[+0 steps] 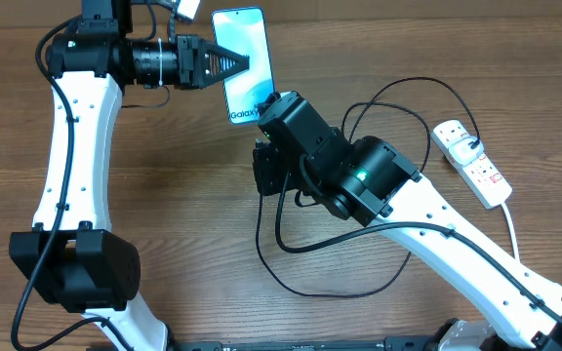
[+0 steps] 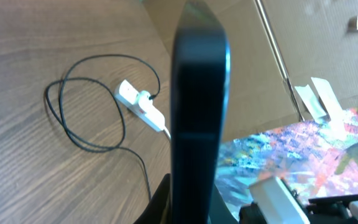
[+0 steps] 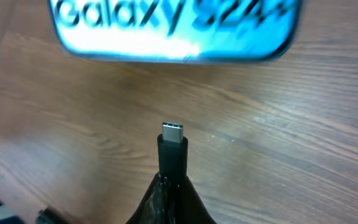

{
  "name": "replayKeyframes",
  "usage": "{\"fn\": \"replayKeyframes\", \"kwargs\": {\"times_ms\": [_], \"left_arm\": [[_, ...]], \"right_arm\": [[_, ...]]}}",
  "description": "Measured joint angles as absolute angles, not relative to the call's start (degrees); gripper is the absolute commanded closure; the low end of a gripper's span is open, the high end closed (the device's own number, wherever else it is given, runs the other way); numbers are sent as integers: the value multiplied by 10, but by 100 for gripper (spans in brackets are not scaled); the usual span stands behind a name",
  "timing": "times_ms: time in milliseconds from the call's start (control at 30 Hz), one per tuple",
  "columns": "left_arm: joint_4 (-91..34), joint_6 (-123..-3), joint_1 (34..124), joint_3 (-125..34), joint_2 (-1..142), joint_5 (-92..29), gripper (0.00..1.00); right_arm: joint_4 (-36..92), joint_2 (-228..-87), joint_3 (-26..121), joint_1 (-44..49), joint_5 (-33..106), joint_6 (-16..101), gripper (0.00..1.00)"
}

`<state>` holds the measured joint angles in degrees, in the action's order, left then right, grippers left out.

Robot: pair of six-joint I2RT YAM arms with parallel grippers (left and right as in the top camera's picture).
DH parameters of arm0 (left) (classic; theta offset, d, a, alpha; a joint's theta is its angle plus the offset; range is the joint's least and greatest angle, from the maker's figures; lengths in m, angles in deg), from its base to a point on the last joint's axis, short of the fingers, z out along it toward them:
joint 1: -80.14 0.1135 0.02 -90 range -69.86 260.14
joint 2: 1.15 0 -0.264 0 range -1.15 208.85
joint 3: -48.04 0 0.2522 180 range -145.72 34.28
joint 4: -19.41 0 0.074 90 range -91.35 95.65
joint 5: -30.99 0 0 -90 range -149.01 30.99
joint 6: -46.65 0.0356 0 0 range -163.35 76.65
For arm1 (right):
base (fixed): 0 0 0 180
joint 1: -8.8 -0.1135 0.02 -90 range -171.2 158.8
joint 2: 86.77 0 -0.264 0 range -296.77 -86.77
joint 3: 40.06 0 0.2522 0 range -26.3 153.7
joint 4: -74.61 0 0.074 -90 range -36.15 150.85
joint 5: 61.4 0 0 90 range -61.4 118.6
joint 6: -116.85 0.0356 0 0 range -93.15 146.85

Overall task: Plug charger to phone and switch on socket
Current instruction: 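Push the USB-C plug up into the phone's bottom port with the right gripper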

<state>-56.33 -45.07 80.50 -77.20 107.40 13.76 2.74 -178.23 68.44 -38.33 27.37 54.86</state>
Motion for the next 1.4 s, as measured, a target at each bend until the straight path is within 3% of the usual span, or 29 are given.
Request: {"fn": "replayKeyframes", "kwargs": {"times_ms": [1400], "left_arm": [[-604, -412, 786, -772, 1074, 128, 96]], "right_arm": [[39, -1782, 685, -383, 257, 540, 96]]}}
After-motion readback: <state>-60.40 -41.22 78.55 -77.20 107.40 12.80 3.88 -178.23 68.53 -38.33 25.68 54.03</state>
